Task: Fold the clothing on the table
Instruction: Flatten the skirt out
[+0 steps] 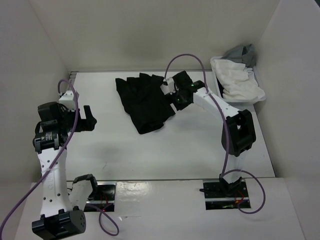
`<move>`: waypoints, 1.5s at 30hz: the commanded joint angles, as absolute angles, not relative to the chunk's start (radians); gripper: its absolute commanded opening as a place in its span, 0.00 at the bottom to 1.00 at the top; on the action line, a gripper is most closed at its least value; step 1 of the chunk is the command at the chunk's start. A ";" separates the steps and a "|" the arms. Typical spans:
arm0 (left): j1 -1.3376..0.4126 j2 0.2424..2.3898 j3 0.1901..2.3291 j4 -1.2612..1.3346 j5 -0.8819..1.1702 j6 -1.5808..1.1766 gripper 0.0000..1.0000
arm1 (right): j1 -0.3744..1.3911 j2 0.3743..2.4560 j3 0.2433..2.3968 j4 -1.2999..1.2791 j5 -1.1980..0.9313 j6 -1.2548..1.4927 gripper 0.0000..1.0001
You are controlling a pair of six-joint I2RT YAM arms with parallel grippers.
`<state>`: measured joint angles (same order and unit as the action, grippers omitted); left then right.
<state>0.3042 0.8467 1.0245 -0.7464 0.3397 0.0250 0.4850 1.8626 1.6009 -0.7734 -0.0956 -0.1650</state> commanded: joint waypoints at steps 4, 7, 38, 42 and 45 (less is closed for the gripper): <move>0.318 0.841 1.017 -0.715 0.365 0.038 1.00 | 0.439 1.868 1.511 -0.571 -0.175 -0.169 0.88; 0.318 0.841 1.017 -0.715 0.365 0.038 1.00 | 0.408 1.907 1.535 -0.540 -0.216 -0.155 0.86; 0.327 0.841 1.017 -0.715 0.347 0.038 1.00 | 0.451 2.078 1.634 -0.488 -0.196 -0.115 0.78; 0.327 0.841 1.017 -0.706 0.347 0.038 1.00 | 0.460 2.089 1.634 -0.488 -0.176 -0.115 0.77; 0.327 0.841 1.017 -0.706 0.347 0.038 1.00 | 0.460 2.089 1.643 -0.488 -0.167 -0.115 0.75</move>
<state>0.3195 0.8467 1.0203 -0.7383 0.3389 0.0250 0.4534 2.0853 1.5936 -0.5289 -0.1940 -0.1249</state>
